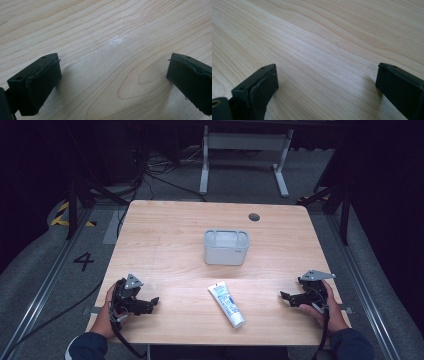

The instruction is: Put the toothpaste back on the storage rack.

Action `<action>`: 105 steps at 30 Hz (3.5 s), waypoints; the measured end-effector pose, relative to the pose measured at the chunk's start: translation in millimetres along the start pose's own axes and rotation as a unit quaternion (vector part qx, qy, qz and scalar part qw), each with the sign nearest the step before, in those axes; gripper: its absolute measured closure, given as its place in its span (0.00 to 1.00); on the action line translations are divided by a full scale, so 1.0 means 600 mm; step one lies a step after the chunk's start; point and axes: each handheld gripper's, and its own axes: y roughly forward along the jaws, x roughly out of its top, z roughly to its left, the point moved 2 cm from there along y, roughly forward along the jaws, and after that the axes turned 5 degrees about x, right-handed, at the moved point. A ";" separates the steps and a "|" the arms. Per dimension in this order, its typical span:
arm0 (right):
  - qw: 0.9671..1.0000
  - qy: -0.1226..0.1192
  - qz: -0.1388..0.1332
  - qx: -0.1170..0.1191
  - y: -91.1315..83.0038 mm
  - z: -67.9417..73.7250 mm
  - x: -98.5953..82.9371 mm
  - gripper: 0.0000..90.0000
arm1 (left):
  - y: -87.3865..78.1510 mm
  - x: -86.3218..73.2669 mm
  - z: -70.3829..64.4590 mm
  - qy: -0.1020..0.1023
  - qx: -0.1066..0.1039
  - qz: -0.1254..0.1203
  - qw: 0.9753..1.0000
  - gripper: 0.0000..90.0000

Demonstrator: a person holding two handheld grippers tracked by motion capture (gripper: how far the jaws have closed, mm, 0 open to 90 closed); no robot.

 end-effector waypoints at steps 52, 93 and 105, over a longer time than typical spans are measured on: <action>0.994 -0.078 0.008 0.077 -0.003 0.139 0.107 0.32 | -0.005 -0.006 0.008 0.030 -0.032 -0.001 0.999 0.00; 0.978 -0.130 0.073 0.145 0.095 0.286 0.164 0.31 | -0.004 -0.006 0.009 0.030 -0.035 -0.002 0.999 0.00; 0.972 -0.134 0.123 0.146 0.123 0.299 0.166 0.31 | -0.004 -0.006 0.009 0.031 -0.035 -0.002 0.999 0.00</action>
